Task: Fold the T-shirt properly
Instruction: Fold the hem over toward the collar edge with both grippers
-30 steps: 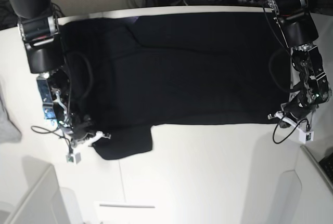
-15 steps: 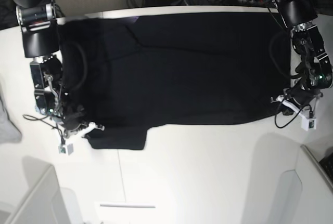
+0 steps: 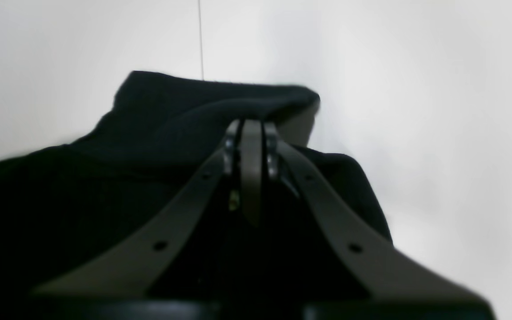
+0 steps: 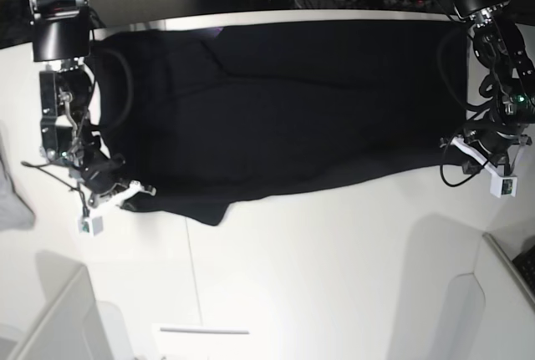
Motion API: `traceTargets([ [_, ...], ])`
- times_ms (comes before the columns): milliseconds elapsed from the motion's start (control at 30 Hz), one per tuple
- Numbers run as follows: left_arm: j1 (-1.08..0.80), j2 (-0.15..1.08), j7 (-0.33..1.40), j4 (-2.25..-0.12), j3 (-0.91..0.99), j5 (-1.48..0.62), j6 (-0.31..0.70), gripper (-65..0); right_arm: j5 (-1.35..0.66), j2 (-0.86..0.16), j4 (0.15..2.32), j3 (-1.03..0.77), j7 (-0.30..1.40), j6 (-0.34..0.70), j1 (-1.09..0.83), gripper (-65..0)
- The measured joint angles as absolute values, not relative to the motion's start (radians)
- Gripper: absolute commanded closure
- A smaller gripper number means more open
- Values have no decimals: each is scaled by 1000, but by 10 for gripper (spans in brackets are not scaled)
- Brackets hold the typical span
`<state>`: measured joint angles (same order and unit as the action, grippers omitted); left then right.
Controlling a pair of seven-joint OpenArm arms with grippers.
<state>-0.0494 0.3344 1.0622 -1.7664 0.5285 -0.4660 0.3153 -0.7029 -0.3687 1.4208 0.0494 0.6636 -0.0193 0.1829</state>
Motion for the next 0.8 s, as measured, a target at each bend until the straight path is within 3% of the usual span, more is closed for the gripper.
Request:
traceTargets([
  [667, -215, 310, 1063, -1911, 595, -469, 315, 0, -702, -364, 1755, -132, 795, -19, -57, 0],
  [800, -240, 316, 1063, -1912, 595, -563, 315, 0, -710, -360, 1797, -154, 799, -19, -101, 0],
])
